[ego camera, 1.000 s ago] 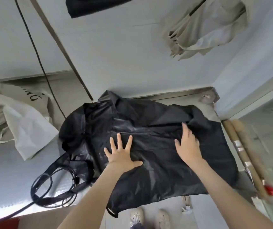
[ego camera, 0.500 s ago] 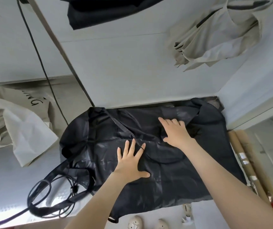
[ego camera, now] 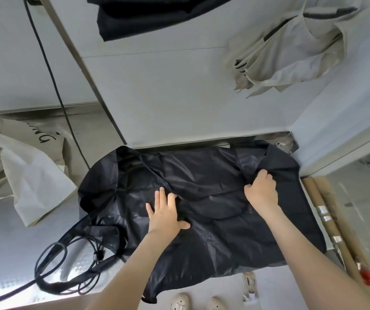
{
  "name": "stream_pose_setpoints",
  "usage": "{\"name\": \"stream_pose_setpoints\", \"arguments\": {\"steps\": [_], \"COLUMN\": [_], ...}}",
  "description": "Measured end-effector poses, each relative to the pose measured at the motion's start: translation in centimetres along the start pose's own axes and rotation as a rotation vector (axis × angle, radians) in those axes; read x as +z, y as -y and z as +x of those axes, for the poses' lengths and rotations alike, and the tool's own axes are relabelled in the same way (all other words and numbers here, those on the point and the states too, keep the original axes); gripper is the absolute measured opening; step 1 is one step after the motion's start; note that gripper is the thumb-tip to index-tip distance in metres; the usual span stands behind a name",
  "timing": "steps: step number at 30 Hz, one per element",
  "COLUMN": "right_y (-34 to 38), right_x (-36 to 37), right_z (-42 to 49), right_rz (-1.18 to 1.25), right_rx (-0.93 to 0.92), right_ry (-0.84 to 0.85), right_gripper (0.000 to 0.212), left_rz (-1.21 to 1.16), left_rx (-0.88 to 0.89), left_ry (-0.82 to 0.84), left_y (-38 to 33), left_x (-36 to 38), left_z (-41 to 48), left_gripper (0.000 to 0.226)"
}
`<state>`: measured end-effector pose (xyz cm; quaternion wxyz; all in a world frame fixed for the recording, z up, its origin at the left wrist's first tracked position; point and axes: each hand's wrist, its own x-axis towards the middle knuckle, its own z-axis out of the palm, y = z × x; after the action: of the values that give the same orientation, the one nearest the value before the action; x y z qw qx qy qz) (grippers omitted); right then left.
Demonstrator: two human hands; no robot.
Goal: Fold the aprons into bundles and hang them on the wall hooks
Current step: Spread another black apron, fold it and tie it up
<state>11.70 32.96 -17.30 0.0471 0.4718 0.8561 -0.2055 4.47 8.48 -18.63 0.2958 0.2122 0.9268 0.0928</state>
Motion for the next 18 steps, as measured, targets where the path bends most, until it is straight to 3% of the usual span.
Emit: {"name": "stream_pose_setpoints", "arguments": {"steps": [2,4,6,8,11,14,16,18], "right_y": [-0.5,-0.7,-0.2,0.5,1.5,2.4,3.5,4.1], "right_x": [-0.1,0.0,-0.3,-0.4,-1.4,-2.9,-4.3,-6.0], "right_z": [-0.3,-0.6,-0.5,0.1,1.1,1.2,0.2,-1.4], "right_rz": [0.029,-0.231,-0.453,-0.648,-0.73,-0.486,-0.283,-0.196], "right_rx": [-0.065,-0.273,-0.48,-0.595,-0.703,-0.955,-1.161,-1.322], "right_ry": [-0.052,-0.173,-0.212,-0.131,-0.125,-0.327,-0.354,-0.331], "right_gripper": [0.067,0.09,0.097,0.088,0.045,0.023,0.013,0.008], "left_rz": [-0.085,-0.078,-0.023,0.092,0.353,0.526,0.545,0.481], "left_rx": [-0.016,-0.02,-0.015,0.008,0.106,0.224,0.258,0.242], "left_ry": [-0.028,-0.031,-0.013,0.007,-0.122,-0.234,-0.237,-0.291], "left_y": [-0.4,-0.5,-0.2,0.0,-1.3,-3.3,-4.3,-4.7], "left_x": [0.1,0.0,-0.4,-1.0,-3.1,-5.3,-5.5,-5.6], "left_z": [-0.3,-0.7,-1.0,-1.3,-1.0,0.2,0.7,1.2], "left_gripper": [0.082,0.089,0.106,0.118,0.111,0.116,0.123,0.107]}}
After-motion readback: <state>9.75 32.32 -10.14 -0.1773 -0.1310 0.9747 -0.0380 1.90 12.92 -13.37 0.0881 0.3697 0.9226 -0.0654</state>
